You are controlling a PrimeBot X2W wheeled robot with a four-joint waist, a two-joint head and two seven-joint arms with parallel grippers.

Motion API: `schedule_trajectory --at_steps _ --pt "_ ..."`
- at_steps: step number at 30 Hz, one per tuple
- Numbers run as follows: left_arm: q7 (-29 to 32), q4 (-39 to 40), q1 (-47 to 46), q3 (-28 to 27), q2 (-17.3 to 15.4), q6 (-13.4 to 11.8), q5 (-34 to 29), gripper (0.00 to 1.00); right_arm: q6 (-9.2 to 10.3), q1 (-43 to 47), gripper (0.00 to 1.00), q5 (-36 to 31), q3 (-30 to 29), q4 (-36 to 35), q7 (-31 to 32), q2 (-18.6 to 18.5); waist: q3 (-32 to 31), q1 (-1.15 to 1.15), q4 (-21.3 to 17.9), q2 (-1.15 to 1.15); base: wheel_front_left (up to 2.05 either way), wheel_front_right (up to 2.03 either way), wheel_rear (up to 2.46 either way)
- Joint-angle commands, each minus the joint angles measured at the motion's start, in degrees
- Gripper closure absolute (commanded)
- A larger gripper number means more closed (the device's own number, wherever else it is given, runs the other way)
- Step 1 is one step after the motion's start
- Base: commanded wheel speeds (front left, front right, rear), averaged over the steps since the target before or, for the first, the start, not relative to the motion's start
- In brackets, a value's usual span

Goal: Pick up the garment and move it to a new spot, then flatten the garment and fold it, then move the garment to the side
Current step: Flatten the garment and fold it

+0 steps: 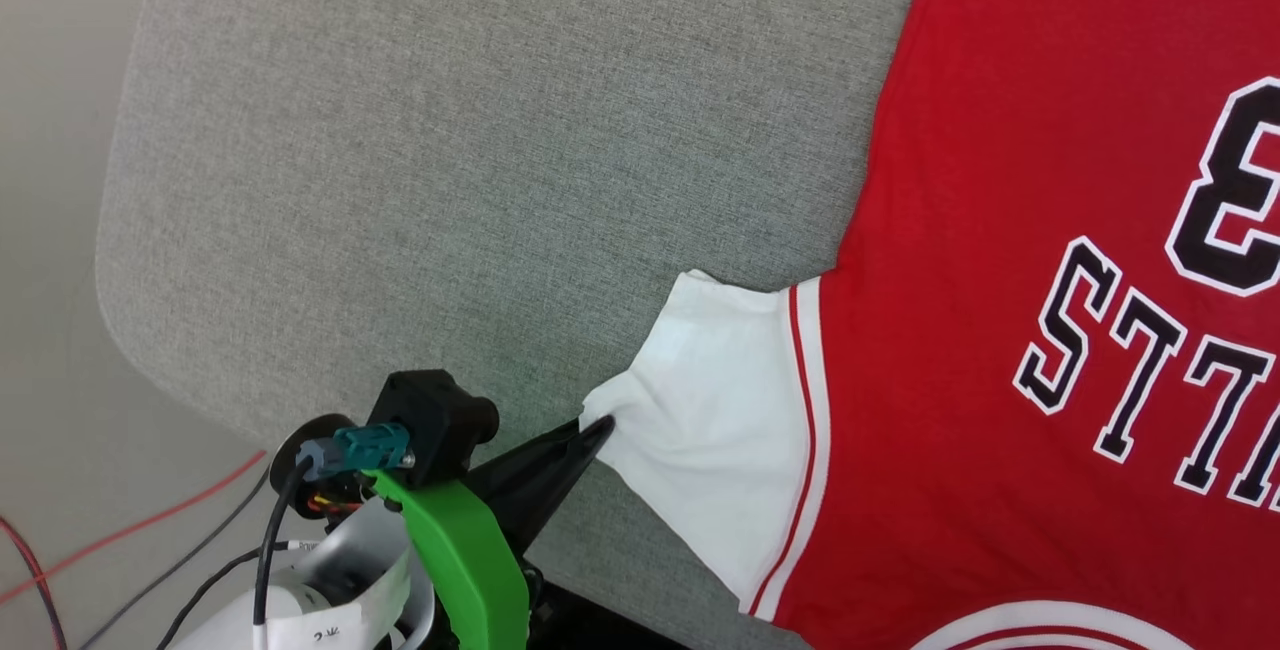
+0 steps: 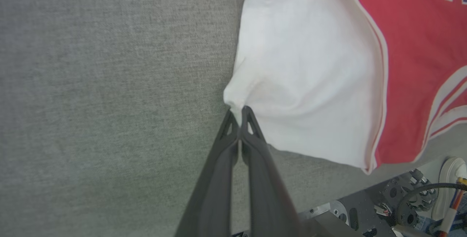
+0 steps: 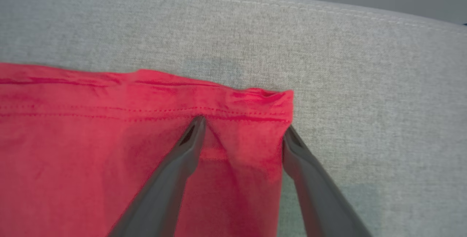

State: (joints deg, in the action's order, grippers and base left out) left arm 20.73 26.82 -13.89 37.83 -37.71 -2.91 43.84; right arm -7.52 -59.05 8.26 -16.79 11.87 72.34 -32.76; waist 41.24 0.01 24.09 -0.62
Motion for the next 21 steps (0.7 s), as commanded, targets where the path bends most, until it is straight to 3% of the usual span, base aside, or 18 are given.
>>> schedule_trajectory --at_steps 1,2,14,21 --pt "-0.2 -0.1 -0.8 -0.1 0.4 0.2 -0.3 1.0 0.03 2.2 0.79 0.3 0.5 2.1 0.6 1.3 -0.2 -0.01 0.1 0.62 0.0 0.0 0.0" --pt "-0.2 -0.2 -0.8 -0.1 0.4 0.1 -0.3 1.0 0.03 2.6 1.0 0.5 0.6 2.3 0.7 1.3 -0.3 -0.01 0.1 0.62 0.0 0.0 0.0" --pt "-0.6 -2.5 -0.1 -0.9 0.1 -1.7 -0.6 1.0 0.03 10.3 1.0 2.2 1.6 3.6 -3.4 1.9 -8.0 -0.01 -3.4 0.62 0.0 0.0 0.0" --pt "-1.3 -3.8 1.8 -1.9 -1.0 -4.7 -2.0 1.0 0.03 20.1 1.0 5.1 1.5 3.2 -5.8 2.9 -15.6 -0.01 -7.3 0.62 0.0 0.0 0.0"
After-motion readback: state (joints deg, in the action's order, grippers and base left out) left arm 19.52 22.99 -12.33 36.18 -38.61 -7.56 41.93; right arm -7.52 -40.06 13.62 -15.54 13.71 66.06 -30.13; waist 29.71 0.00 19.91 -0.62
